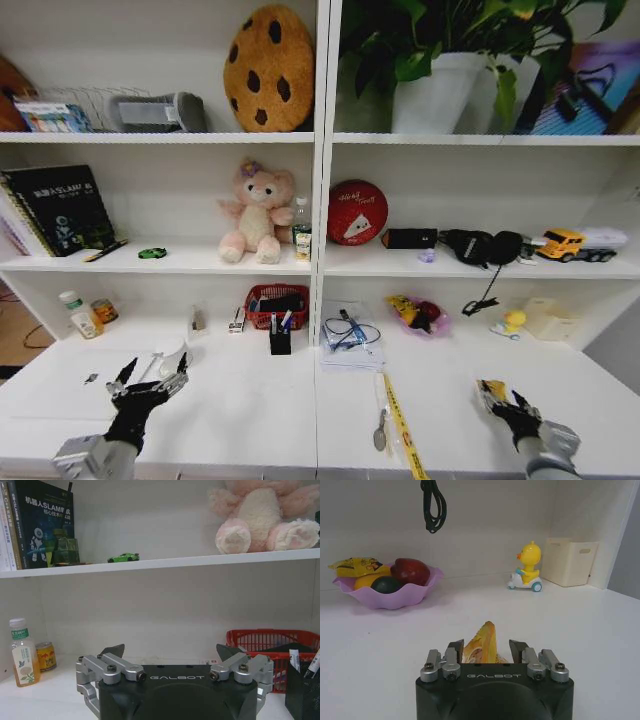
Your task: Organize the objects on the table.
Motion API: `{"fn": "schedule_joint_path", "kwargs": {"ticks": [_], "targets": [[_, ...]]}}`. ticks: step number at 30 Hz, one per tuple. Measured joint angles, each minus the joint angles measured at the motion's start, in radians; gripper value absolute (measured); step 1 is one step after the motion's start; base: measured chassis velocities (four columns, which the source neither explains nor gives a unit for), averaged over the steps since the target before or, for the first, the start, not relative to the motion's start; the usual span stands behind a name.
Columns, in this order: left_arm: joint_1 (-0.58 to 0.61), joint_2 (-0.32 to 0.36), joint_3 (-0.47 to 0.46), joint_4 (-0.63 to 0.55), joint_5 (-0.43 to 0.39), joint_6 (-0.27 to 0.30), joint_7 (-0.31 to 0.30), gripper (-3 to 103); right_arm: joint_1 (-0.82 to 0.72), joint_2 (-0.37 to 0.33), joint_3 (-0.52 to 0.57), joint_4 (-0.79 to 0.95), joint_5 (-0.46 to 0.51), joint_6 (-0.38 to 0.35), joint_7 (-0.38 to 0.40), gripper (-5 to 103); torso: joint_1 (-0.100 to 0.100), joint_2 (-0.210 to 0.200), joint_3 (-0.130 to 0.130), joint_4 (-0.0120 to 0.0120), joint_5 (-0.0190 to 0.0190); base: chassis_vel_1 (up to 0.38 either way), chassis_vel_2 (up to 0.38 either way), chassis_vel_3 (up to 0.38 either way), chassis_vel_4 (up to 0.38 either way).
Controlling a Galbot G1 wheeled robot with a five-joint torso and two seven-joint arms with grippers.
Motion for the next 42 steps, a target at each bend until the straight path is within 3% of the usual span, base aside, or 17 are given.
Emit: {"fn": "schedule_joint_path", "kwargs": {"ticks": [1,2,6,14,22,27,30,33,35,42], "targets": [[0.0,0.0,0.0,0.0,0.0,0.0,0.0,100,0.0,0.0,0.0,0.0,0.0,0.0,0.0,57,0.0,0.0,0.0,0.0,0.0,0.0,0.0,0.0,0.0],[0.0,0.0,0.0,0.0,0.0,0.0,0.0,100,0.002,0.0,-0.002,-0.005,-0.005,0.003,-0.005,47,0.0,0.0,0.0,0.0,0.0,0.0,0.0,0.0,0.0],[0.0,0.0,0.0,0.0,0.0,0.0,0.0,100,0.005,0.0,-0.004,-0.011,-0.014,0.009,-0.013,36,0.0,0.0,0.0,0.0,0.0,0.0,0.0,0.0,0.0],[0.0,0.0,0.0,0.0,0.0,0.0,0.0,100,0.012,-0.001,0.0,-0.01,-0.013,0.01,-0.031,4,0.0,0.0,0.0,0.0,0.0,0.0,0.0,0.0,0.0],[0.0,0.0,0.0,0.0,0.0,0.0,0.0,100,0.011,-0.007,0.006,0.033,0.002,-0.004,-0.066,0,0.0,0.0,0.0,-0.0002,0.0,0.0,0.0,0.0,0.0],[0.0,0.0,0.0,0.0,0.0,0.0,0.0,100,0.11,-0.026,-0.035,0.064,0.031,-0.053,-0.085,0,0.0,0.0,0.0,-0.0003,0.0,0.0,0.0,0.0,0.0],[0.0,0.0,0.0,0.0,0.0,0.0,0.0,100,0.209,-0.036,-0.071,0.051,0.052,-0.083,-0.071,0,0.0,0.0,0.0,0.0002,0.0,0.0,0.0,0.0,0.0],[0.0,0.0,0.0,0.0,0.0,0.0,0.0,100,0.428,-0.059,-0.166,-0.027,0.107,-0.138,-0.024,0,0.0,0.0,0.0,0.0004,0.0003,0.0,0.0,0.0,0.0],[0.0,0.0,0.0,0.0,0.0,0.0,0.0,100,0.68,-0.088,-0.303,-0.159,0.148,-0.156,-0.023,0,0.0,0.0,0.0,0.0004,-0.0002,0.0,0.0,0.0,0.0],[0.0,0.0,0.0,0.0,0.0,0.0,0.0,100,0.826,-0.077,-0.405,-0.299,0.109,-0.133,-0.052,0,0.0,0.0,0.0,0.0,0.0,0.0,0.0,0.0,0.0]]}}
